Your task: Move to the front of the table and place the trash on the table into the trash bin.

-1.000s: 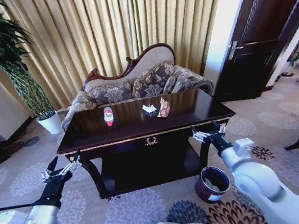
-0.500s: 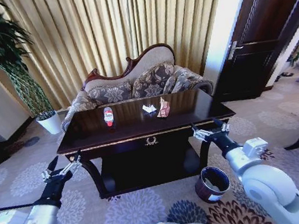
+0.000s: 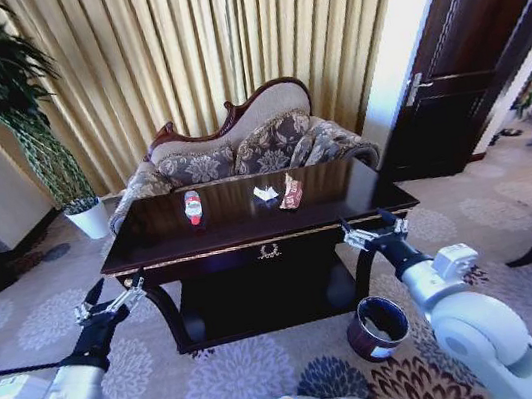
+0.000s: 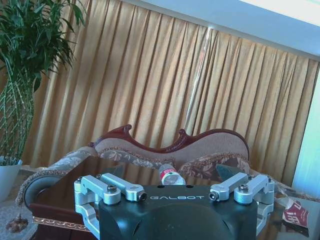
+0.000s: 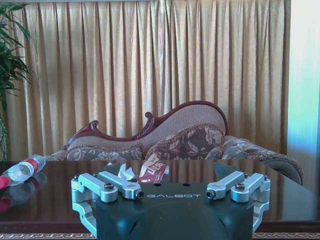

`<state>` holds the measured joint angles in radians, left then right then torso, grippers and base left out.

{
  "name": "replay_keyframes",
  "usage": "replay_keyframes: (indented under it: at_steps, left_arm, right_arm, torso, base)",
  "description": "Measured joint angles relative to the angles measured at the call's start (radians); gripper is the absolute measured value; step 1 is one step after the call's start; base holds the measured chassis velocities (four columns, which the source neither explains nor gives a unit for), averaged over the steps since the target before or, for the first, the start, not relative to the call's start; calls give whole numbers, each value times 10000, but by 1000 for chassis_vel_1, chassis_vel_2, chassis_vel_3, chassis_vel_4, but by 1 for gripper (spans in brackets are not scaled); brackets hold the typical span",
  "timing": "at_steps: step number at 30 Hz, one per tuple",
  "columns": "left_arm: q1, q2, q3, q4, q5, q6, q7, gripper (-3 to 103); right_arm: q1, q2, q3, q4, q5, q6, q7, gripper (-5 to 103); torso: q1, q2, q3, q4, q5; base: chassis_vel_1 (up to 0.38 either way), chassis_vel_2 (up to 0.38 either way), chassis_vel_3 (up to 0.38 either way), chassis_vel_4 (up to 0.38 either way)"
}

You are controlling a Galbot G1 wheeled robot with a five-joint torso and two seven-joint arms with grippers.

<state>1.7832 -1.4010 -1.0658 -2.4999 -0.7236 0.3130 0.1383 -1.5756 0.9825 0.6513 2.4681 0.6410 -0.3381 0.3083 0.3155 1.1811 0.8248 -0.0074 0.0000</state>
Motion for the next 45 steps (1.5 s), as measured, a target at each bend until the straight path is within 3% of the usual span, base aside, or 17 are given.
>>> replay_keyframes:
  at_steps: [38, 45]
  left_arm:
    - [-46, -145, 36, 0, 15, 0, 156, 100]
    - [-38, -167, 36, 0, 17, 0, 169, 100]
  right_arm:
    - [0, -11, -36, 18, -69, 39, -31, 100]
    - [-50, 12, -152, -35, -282, 332, -89, 100]
  torso:
    - [1, -1, 0, -1, 0]
    - [0, -1, 0, 0, 2]
  base:
    - [-4, -2, 3, 3]
    - [-10, -13, 12, 14]
